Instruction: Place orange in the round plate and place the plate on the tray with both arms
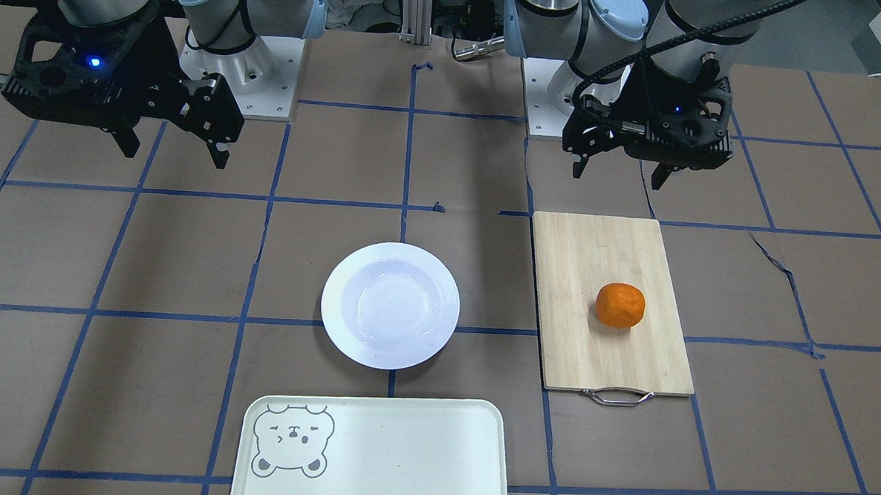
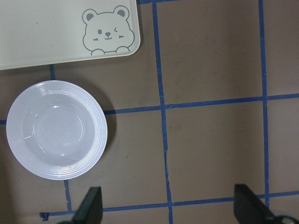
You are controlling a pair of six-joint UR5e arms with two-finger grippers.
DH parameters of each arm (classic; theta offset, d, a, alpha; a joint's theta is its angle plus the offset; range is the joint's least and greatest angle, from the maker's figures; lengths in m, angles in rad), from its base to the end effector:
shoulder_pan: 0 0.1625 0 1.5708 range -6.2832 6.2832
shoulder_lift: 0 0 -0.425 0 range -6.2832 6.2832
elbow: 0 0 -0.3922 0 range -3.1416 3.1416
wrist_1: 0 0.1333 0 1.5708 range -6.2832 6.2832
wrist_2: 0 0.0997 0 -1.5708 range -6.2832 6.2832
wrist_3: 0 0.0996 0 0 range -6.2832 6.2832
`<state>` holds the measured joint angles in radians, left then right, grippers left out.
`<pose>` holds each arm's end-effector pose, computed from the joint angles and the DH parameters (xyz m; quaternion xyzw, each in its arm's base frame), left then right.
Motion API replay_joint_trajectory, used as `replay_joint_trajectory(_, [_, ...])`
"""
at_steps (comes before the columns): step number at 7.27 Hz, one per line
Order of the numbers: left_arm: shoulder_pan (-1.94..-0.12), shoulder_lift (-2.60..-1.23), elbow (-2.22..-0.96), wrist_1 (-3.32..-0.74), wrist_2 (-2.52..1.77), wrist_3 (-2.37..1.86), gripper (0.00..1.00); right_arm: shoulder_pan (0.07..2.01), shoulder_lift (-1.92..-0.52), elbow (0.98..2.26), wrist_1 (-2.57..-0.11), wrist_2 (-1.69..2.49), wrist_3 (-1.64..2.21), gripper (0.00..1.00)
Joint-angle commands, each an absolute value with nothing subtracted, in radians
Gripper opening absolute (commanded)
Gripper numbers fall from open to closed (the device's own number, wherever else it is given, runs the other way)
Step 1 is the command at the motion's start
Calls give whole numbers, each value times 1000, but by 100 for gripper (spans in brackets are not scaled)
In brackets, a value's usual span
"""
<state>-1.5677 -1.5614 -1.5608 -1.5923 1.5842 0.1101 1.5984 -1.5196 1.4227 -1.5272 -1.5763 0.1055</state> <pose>-0.1305 -0.4880 0.4953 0.0535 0.9985 0.0014 0.0066 0.1470 -0.5131 0.5307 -0.0390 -0.9989 0.0268 0.0010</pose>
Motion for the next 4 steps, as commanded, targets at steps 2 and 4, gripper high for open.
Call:
replay_joint_trajectory(2, [-1557, -1568, -1566, -1594, 1583, 112, 100, 1598, -1520, 1463, -1531, -1578, 107, 100])
replay_joint_trajectory(4, [-1557, -1578, -1571, -1595, 1577, 101, 100, 1598, -1540, 1493, -1539, -1578, 109, 100])
